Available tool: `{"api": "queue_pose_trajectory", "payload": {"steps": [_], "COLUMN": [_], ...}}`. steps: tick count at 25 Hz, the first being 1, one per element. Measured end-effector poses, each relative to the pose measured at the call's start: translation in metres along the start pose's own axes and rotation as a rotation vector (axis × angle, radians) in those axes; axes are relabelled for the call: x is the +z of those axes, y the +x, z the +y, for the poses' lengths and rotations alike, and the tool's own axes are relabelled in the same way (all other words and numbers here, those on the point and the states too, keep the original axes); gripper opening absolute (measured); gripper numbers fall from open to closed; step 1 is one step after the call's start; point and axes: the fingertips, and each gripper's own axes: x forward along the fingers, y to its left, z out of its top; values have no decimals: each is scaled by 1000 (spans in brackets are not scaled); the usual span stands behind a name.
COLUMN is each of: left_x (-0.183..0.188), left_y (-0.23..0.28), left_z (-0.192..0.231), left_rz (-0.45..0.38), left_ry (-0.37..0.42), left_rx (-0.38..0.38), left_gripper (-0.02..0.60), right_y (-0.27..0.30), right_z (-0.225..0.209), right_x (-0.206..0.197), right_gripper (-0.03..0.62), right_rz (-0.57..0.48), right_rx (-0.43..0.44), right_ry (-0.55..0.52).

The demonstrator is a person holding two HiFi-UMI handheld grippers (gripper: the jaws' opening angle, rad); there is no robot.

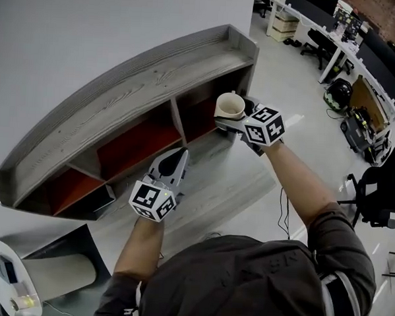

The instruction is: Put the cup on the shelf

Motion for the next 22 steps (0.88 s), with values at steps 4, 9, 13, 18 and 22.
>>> {"api": "queue_pose_trajectory", "payload": {"steps": [4, 9, 13, 18, 22], "left_x": [-6, -10, -13, -16, -15], "left_y": [0, 1, 2, 5, 5], "left_z": [11, 21, 26, 31, 32], "left_rz": [3, 5, 9, 14, 9], "left_ry": [-12, -23, -22, -35, -49], "left_rx": [-4, -14, -24, -37, -49], "left_gripper": [-5, -5, -5, -5, -5], "right_y": [34, 67, 83, 99, 104], "right_z": [-11, -28, -36, -41, -43], "right_x": [-8, -20, -30, -51, -55], "right_gripper": [419, 419, 419, 420, 419], "right_rz": [25, 53, 63, 104, 41], "right_rx": [-20, -49, -72, -83, -92], "right_ry": [-4, 10, 17, -13, -28]}}
